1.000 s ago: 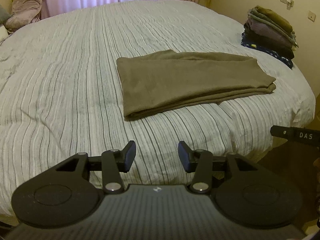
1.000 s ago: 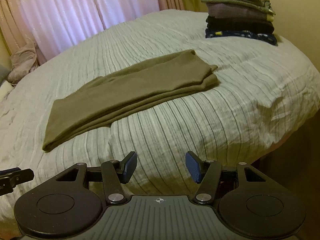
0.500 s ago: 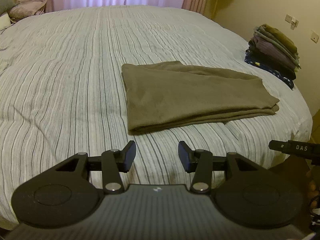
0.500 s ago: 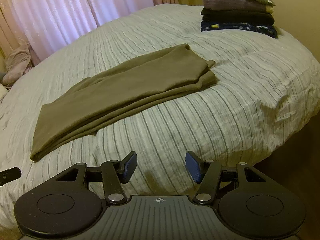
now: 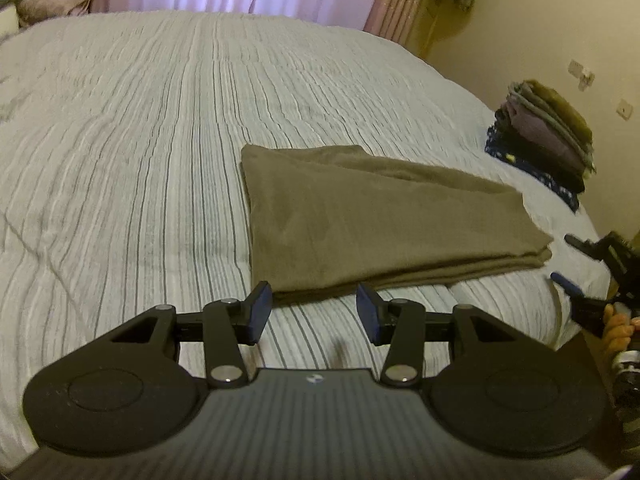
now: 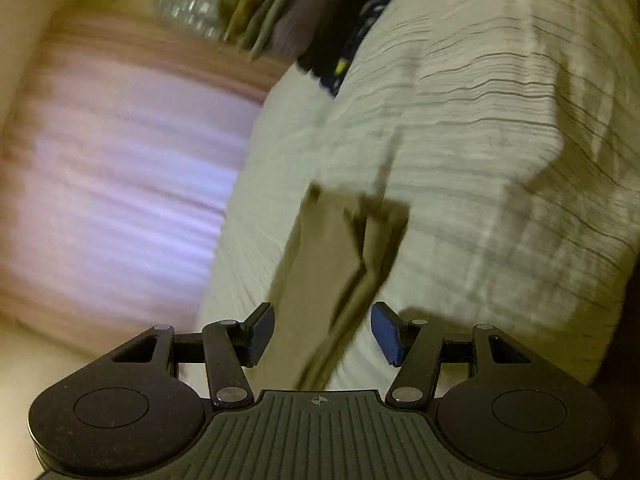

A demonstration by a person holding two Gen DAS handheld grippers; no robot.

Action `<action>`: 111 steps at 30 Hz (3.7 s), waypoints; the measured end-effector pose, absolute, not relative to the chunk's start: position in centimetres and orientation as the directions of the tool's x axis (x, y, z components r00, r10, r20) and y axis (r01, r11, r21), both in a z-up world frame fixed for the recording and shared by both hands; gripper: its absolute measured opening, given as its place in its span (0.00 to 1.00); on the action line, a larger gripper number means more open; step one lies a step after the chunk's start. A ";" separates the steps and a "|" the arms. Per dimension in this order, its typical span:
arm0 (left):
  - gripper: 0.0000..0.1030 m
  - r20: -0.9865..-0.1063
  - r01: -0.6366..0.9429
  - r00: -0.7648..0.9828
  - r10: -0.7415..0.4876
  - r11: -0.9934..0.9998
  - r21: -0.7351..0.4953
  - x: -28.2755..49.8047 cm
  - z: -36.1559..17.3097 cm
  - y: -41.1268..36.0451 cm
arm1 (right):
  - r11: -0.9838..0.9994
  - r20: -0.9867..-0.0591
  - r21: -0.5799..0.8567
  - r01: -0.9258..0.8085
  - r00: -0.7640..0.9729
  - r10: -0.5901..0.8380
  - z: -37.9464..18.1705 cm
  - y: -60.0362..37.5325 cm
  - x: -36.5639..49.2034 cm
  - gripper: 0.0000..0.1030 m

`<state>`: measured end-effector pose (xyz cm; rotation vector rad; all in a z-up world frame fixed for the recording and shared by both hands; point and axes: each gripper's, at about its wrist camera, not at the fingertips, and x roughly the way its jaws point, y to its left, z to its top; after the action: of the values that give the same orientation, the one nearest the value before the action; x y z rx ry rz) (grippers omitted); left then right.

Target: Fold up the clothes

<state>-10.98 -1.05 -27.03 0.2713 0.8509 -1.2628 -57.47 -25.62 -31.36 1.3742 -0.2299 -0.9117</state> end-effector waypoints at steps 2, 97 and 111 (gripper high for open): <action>0.41 -0.689 0.898 0.044 -0.723 0.332 -0.291 -10.4 -27.4 -1.6 | -0.107 -0.354 0.914 0.392 0.639 -0.683 -32.1 -26.8 -57.8 0.56; 0.36 -0.694 0.739 -0.061 -0.717 0.436 -0.514 -4.1 -31.3 -7.8 | 0.670 -0.408 -0.444 0.595 0.532 -0.742 -31.0 -12.6 -29.7 0.39; 0.40 -0.717 0.770 -0.036 -0.696 0.438 -0.464 -3.7 -31.5 -7.0 | 0.676 -0.526 -0.569 0.468 0.425 -0.737 -33.0 -14.3 -30.5 0.26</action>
<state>-3.71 -6.99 -31.52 0.0842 1.0913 -1.1806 -30.52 -14.34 -32.96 -0.3631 0.8362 -0.7740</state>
